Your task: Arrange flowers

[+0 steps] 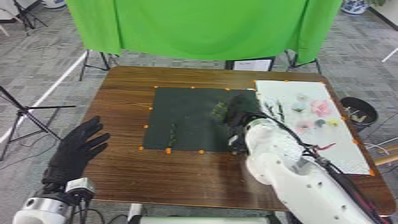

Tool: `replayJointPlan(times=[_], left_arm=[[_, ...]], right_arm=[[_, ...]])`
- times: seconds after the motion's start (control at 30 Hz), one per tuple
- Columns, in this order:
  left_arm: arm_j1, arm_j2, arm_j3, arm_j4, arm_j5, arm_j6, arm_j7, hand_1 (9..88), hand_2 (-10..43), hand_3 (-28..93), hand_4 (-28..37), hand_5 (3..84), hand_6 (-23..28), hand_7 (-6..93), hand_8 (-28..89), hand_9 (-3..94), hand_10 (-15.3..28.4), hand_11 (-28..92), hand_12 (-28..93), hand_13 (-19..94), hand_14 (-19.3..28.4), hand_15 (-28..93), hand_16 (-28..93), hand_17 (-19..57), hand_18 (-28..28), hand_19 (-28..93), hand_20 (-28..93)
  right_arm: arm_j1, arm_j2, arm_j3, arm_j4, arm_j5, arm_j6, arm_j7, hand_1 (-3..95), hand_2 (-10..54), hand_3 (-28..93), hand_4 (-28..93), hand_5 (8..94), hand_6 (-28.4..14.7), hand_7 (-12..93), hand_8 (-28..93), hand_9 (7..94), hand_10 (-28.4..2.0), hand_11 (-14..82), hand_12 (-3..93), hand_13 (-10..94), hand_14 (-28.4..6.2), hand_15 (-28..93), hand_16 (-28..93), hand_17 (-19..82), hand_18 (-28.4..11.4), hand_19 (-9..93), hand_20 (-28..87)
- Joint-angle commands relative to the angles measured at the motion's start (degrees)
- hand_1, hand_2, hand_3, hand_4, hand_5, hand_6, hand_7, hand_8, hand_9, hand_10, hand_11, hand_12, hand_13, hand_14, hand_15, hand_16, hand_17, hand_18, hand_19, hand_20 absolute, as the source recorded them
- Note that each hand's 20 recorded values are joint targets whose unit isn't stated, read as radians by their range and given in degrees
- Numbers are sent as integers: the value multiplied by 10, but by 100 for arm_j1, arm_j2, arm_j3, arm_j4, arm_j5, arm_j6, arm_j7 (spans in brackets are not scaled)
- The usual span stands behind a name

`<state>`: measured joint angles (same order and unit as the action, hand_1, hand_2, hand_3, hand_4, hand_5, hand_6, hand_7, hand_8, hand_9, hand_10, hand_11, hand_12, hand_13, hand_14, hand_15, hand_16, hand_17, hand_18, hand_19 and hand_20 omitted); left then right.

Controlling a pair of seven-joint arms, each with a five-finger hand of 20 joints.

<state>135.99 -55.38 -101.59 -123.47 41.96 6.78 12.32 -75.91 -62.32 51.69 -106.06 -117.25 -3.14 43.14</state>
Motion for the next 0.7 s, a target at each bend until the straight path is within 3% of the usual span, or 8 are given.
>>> replayJointPlan(times=[0.03, 0.2, 0.7], left_arm=[[-23, -25, 52, 35, -2, -56, -83, 279, -35, 698, -237, 299, 38, 202, -99, 221, 113, 197, 190, 190, 166, 316, 11, -93, 241, 413, 88], [-87, -7, 75, 70, -4, -118, -138, 279, -33, 695, -235, 298, 37, 202, -99, 222, 114, 197, 190, 190, 167, 316, 10, -93, 242, 414, 87], [-150, 23, 133, 99, -1, -135, -158, 277, -36, 699, -233, 297, 36, 202, -100, 221, 113, 194, 189, 190, 165, 312, 9, -95, 244, 415, 82]], right_arm=[[-31, -710, -366, 389, -344, -106, 163, 378, -95, 853, -137, 809, 18, 474, 233, 881, -70, 652, 496, 836, -71, 889, 368, 538, -227, 932, 744], [-93, -983, -323, 553, -491, -124, 274, 376, -95, 852, -139, 815, 20, 469, 234, 887, -69, 649, 494, 841, -71, 888, 369, 545, -226, 932, 745], [-397, -1148, -211, 434, -740, -256, 252, 373, -95, 856, -143, 825, 23, 452, 246, 893, -67, 644, 503, 851, -66, 884, 377, 558, -224, 932, 750]])
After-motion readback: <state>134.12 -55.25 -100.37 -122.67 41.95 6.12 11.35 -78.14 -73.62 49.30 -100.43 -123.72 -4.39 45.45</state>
